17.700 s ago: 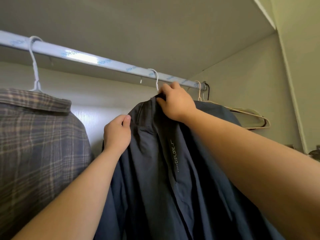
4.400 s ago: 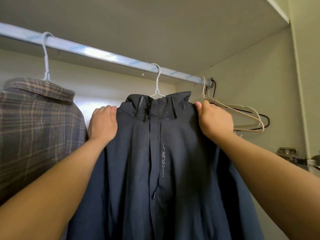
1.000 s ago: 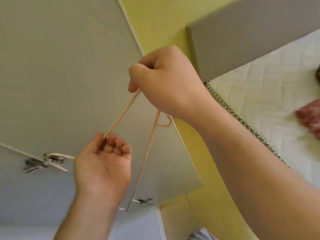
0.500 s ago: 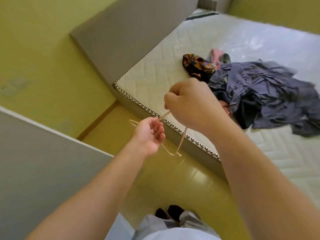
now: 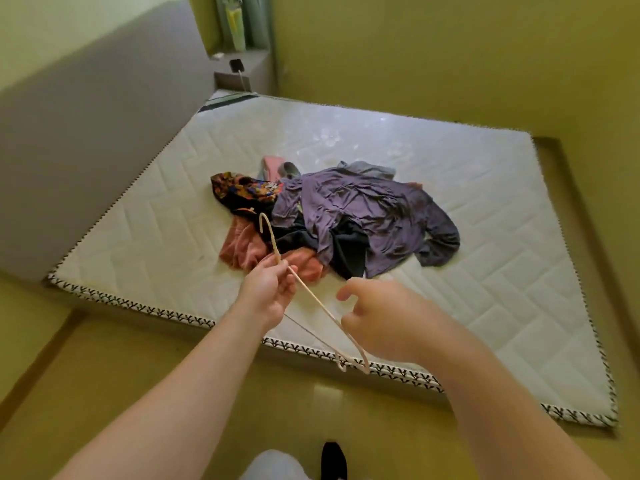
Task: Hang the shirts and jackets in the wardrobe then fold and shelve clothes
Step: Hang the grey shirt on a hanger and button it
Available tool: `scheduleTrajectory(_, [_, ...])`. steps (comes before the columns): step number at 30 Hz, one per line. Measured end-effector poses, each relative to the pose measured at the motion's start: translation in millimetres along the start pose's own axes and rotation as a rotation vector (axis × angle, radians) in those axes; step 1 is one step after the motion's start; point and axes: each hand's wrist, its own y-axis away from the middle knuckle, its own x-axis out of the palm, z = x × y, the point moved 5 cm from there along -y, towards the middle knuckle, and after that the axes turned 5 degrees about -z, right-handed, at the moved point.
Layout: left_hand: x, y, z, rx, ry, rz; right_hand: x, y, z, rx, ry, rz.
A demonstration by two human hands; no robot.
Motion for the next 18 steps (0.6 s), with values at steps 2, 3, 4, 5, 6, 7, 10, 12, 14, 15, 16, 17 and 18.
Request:
scheduleTrajectory(2, [35.7, -2.5, 0.6, 0.073, -0.091, 0.077, -9.1, -13.1, -22.0, 0.061, -0.033, -0.087])
scheduleTrajectory(3, [52.1, -3.6, 0.2, 0.098, -0.133, 0.119, -11.5, -22.7, -30.7, 0.089, -0.077, -0.131])
scheduleTrajectory(4, [67.3, -5.7, 0.3, 0.113, -0.171, 0.162, -12.8, -34.1, -37.5, 0.109, -0.124, -0.172])
scheduleTrajectory(5, [80.5, -7.6, 0.4, 0.117, -0.211, 0.206, -12.6, -47.1, -42.9, 0.125, -0.175, -0.207])
scheduleTrajectory(6, [92.2, -9.3, 1.6, 0.11, -0.249, 0.253, -11.0, -61.1, -47.9, 0.147, -0.237, -0.237])
scheduleTrajectory(7, [102.6, -12.8, 3.5, 0.097, -0.283, 0.298, -8.9, -75.7, -53.1, 0.18, -0.316, -0.26])
scheduleTrajectory(10, [125.7, -29.8, 15.0, 0.029, -0.381, 0.443, 8.0, -117.1, -67.9, 0.297, -0.589, -0.232])
scheduleTrajectory(12, [136.9, -47.2, 28.2, -0.054, -0.477, 0.534, 24.5, -143.0, -79.4, 0.393, -0.685, -0.225])
scheduleTrajectory(14, [139.9, -67.5, 40.4, -0.094, -0.614, 0.612, 41.3, -164.5, -95.8, 0.529, -0.707, -0.274])
scheduleTrajectory(15, [140.9, -78.2, 43.7, -0.107, -0.685, 0.667, 48.7, -172.7, -104.6, 0.603, -0.71, -0.318])
scheduleTrajectory(16, [142.2, -89.0, 45.9, -0.129, -0.752, 0.737, 54.8, -180.3, -111.5, 0.673, -0.723, -0.359])
scheduleTrajectory(17, [141.7, -99.2, 46.0, -0.169, -0.812, 0.794, 61.0, -188.0, -117.5, 0.738, -0.756, -0.387])
scheduleTrajectory(18, [139.4, -108.5, 44.7, -0.222, -0.866, 0.829, 67.9, -194.3, -122.5, 0.805, -0.799, -0.402])
